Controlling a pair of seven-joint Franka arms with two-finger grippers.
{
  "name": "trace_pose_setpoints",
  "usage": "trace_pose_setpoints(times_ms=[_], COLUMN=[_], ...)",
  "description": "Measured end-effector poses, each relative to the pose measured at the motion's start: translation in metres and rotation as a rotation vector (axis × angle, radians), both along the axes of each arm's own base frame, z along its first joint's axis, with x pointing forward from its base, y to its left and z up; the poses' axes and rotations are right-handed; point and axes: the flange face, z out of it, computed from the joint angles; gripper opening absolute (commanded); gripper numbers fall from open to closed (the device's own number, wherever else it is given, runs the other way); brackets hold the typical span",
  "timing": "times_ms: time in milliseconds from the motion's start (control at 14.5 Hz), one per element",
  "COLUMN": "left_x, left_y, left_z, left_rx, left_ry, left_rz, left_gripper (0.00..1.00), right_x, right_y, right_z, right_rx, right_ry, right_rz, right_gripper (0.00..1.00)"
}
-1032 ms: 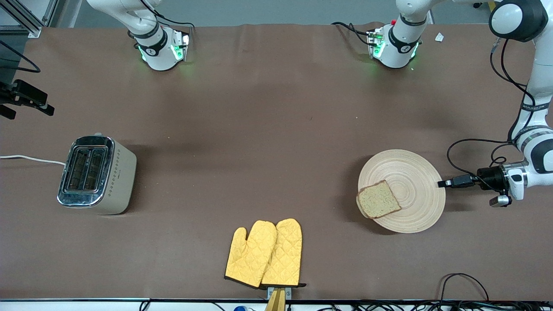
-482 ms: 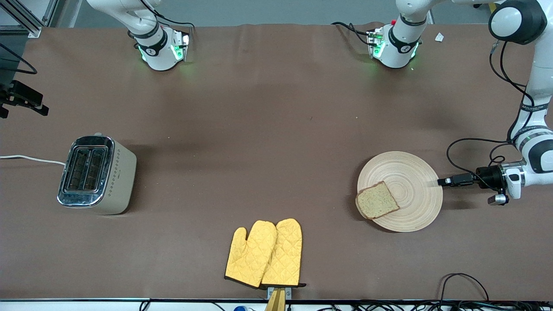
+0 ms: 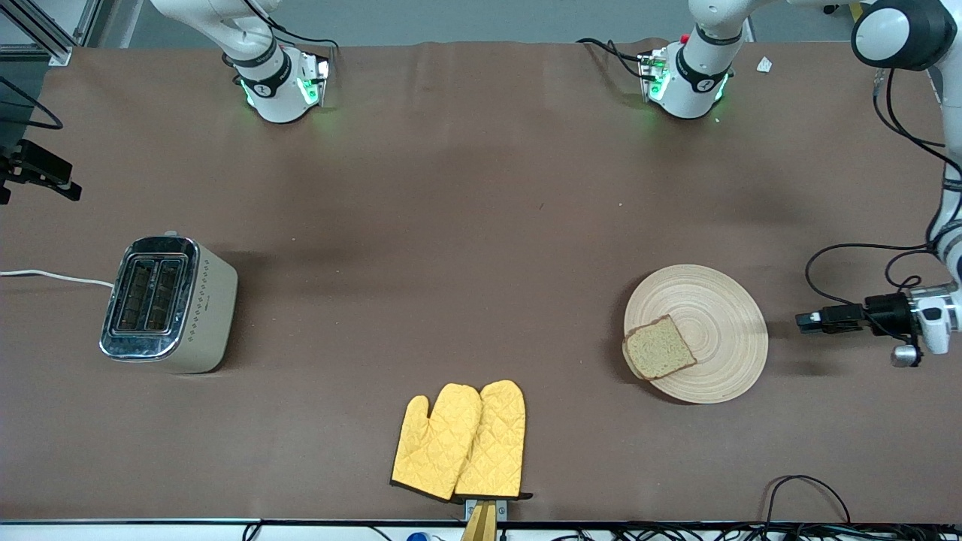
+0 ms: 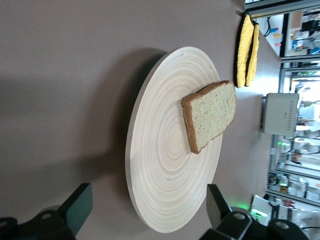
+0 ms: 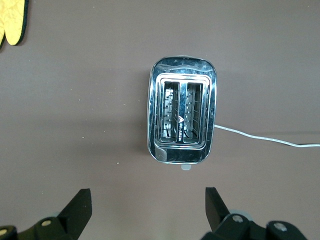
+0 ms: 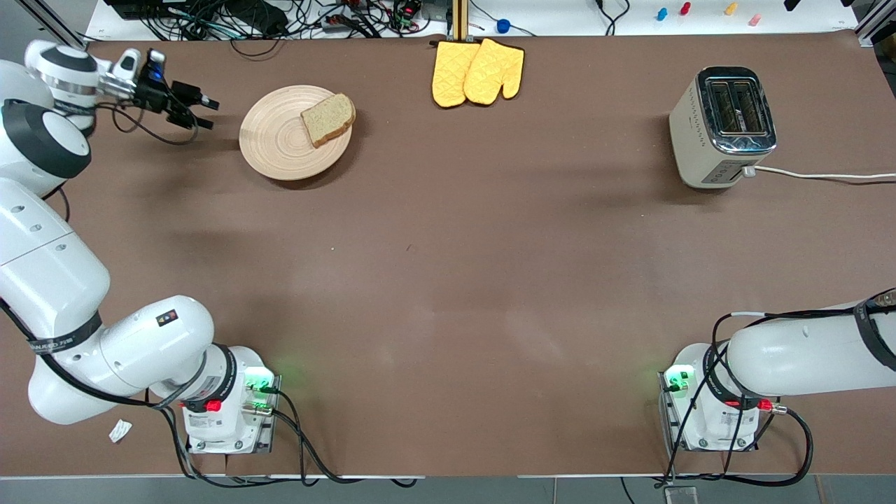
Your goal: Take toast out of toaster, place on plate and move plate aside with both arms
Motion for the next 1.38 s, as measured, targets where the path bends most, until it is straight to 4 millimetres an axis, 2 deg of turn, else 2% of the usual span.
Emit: trace_pose_setpoints(times_ms=[206, 413, 688, 826, 963, 1101, 1376], left_x=[0.011, 0.022, 0.029, 0.027, 0.024, 0.019, -0.007], left_y=[0.000, -0.030, -0.103, -0.139, -0.175, -0.219, -0.294], left_z=[0.051, 0.124, 0.218, 0.255, 0.280, 0.306, 0.357], left_rx=[0.064, 0.164, 0.363, 0.447, 0.541, 0.611, 0.748], left_ry=[-0.024, -0.023, 0.018, 0.030, 0.055, 0.068, 0.074], left_rz=[-0.006, -0.028, -0.027, -0.008, 0.020, 0.056, 0.113], left_gripper=[1.00, 1.00, 1.00, 1.00, 1.00, 1.00, 1.00], right_x=[-0.001, -0.002, -0.003, -0.004, -0.006, -0.006, -0.007], right_y=[-0.006, -0.008, -0.008, -0.008, -0.008, -0.011, -0.016], right_z=[-0.001, -0.001, -0.001, -0.003, -0.004, -0.004, -0.005], right_rx=[0.000, 0.001, 0.002, 0.003, 0.005, 0.005, 0.005], right_ry=[0.005, 0.012, 0.015, 0.032, 0.043, 0.046, 0.046], right_rz=[-0.012, -0.015, -0.015, -0.015, -0.015, -0.021, -0.031], right_gripper=[1.00, 1.00, 1.00, 1.00, 1.00, 1.00, 1.00])
